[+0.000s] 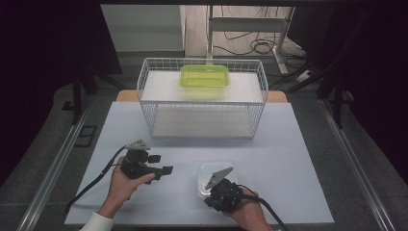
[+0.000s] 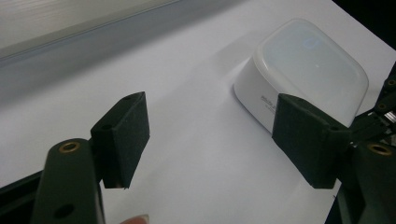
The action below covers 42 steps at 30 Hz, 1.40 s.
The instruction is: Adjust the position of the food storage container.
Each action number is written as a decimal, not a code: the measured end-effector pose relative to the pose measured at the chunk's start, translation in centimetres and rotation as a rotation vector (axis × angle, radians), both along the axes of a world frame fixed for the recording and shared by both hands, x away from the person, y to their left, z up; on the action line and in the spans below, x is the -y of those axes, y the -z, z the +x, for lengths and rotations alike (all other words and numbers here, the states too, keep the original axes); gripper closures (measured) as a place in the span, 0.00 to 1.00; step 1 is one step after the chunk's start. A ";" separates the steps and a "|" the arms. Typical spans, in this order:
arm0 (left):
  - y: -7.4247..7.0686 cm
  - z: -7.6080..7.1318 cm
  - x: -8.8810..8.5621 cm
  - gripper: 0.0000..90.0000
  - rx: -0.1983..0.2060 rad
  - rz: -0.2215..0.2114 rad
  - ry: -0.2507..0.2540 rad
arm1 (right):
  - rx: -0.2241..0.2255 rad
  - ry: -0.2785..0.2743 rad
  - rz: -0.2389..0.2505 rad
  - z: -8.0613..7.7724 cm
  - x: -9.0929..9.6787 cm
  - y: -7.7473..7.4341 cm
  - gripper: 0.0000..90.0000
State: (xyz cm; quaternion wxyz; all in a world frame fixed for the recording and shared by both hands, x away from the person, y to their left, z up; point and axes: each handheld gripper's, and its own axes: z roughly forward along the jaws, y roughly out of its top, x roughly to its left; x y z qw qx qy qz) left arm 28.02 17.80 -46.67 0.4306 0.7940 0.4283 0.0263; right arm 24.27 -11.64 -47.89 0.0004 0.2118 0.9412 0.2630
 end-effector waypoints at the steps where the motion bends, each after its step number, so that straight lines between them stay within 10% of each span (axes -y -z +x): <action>1: 0.0 0.0 0.0 0.30 -0.001 0.000 0.000 | -0.008 0.006 0.001 0.0 0.0 0.0 0.99; 12: 0.1 0.0 0.1 0.30 -0.002 0.006 0.003 | -0.005 0.014 0.082 -0.6 1.6 -1.3 0.99; 18: 0.2 0.0 0.1 0.30 -0.003 0.006 0.006 | 0.032 0.122 0.139 -1.6 6.7 -3.3 0.99; 27: 0.3 0.0 0.3 0.30 -0.007 0.002 0.004 | 0.020 0.306 0.179 -1.7 13.7 -2.3 0.99; 34: 0.2 -0.3 0.6 0.28 -0.053 -0.084 -0.025 | 0.007 0.464 0.373 -0.3 14.8 -1.7 0.42; 42: 0.5 -0.5 1.1 0.28 -0.104 -0.133 -0.030 | -0.045 0.496 0.441 0.9 14.6 -1.4 0.31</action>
